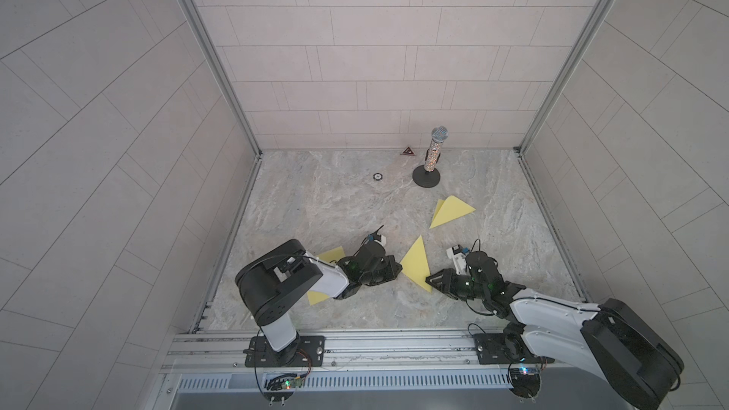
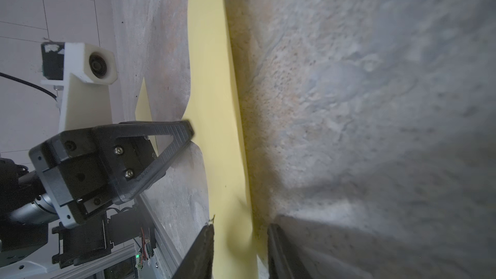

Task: Fold the square paper diagonally
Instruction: Fold the paper at the center of the board.

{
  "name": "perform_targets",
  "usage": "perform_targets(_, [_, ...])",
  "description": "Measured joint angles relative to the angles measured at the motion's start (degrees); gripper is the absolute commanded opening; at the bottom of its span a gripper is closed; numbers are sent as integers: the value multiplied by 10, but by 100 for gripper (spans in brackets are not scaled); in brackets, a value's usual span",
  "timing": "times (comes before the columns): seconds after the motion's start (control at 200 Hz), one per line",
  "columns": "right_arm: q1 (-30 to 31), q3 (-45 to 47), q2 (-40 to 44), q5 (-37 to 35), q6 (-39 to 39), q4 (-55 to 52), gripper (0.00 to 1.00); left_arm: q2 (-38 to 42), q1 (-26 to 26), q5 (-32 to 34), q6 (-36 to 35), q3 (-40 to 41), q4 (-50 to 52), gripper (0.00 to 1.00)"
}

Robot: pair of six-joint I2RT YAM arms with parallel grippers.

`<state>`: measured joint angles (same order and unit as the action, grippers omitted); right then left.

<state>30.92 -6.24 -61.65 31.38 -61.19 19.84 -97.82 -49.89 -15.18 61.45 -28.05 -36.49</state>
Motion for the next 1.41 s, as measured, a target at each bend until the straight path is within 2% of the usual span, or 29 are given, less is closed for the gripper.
perform_targets(0.315, [18, 0, -23, -12, -28, 32, 36, 0, 0, 0, 0, 0, 0, 1])
perform_targets(0.515, [25, 2, -52, -17, -50, 73, 30, 0, 0, 0, 0, 0, 0, 1])
perform_targets(0.755, [28, 8, -116, -8, -76, 155, 14, 0, 0, 0, 0, 0, 0, 1])
perform_targets(0.861, [28, 12, -132, -5, -85, 176, 0, 0, 0, 0, 0, 0, 0, 1])
perform_targets(1.061, [28, 20, -137, -4, -96, 199, 0, 0, 0, 0, 0, 0, 0, 1])
perform_targets(1.151, [28, 21, -125, -4, -100, 195, 27, 0, 0, 0, 0, 0, 0, 1])
perform_targets(1.196, [28, 23, -116, -5, -100, 189, 34, 0, 0, 0, 0, 0, 0, 1])
perform_targets(1.306, [30, 26, -89, -7, -97, 175, 35, 0, 0, 0, 0, 0, 0, 1])
perform_targets(1.406, [37, 30, -71, -13, -98, 157, 29, 0, 0, 0, 0, 0, 0, 1])
